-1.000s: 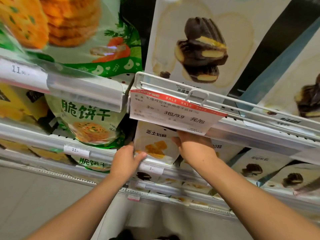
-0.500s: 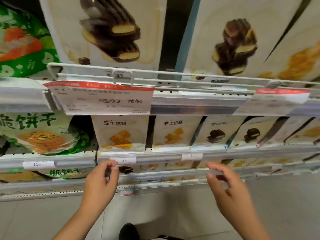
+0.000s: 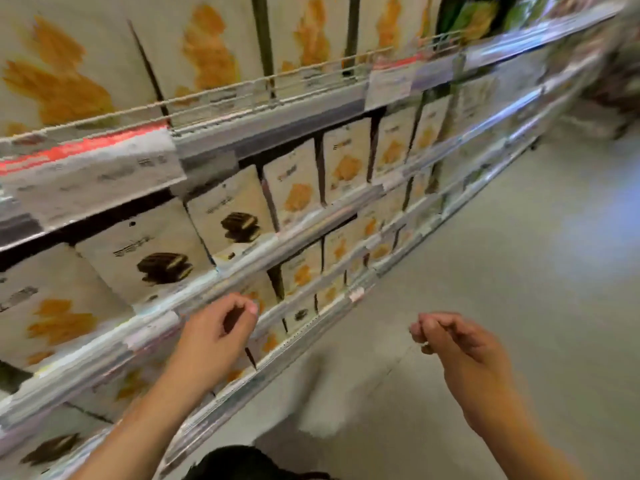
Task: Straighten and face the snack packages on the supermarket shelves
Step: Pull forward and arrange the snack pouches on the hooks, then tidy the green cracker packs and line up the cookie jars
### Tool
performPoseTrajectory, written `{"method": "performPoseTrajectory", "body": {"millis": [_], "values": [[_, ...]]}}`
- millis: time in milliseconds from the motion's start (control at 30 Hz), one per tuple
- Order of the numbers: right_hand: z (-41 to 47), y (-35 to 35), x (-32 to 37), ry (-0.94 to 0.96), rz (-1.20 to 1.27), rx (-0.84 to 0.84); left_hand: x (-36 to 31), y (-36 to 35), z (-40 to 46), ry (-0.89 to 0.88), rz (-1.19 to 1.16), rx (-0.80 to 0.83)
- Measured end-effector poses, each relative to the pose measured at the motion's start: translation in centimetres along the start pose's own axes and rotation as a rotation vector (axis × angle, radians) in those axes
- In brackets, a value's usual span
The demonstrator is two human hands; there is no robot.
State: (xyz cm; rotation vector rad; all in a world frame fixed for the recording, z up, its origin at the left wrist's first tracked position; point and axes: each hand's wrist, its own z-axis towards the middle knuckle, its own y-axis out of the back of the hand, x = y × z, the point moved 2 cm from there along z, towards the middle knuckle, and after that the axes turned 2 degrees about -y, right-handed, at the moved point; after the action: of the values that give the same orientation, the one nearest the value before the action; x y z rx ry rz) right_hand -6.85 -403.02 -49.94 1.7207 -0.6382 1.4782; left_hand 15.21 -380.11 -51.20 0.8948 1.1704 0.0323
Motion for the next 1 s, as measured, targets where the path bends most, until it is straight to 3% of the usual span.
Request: {"method": "performPoseTrajectory", "body": {"millis": [133, 333, 567, 800, 1000], "values": [[4.1, 7.5, 1.7, 0.071, 0.016, -0.092, -3.7, -4.9, 2.1, -0.036, 0.014, 0.146], [11.3, 15.4, 1.9, 0.111, 0.03, -0.232, -4.9, -8.7, 8.2, -0.055, 0.086, 0.23], [20.1, 21.5, -1.6, -0.028, -0.083, -0.292, -6.4, -16.2, 19.7, 0.04, 0.159, 0.197], [26.3, 27.4, -4.6, -0.124, -0.026, -0.527, -21.4, -31.2, 33.3, -0.237, 0.077, 0.426], [33.6, 34.1, -6.6, -0.14, -0.047, -0.581, -35.6, -42.1, 38.9, -0.477, -0.127, 0.512]]}}
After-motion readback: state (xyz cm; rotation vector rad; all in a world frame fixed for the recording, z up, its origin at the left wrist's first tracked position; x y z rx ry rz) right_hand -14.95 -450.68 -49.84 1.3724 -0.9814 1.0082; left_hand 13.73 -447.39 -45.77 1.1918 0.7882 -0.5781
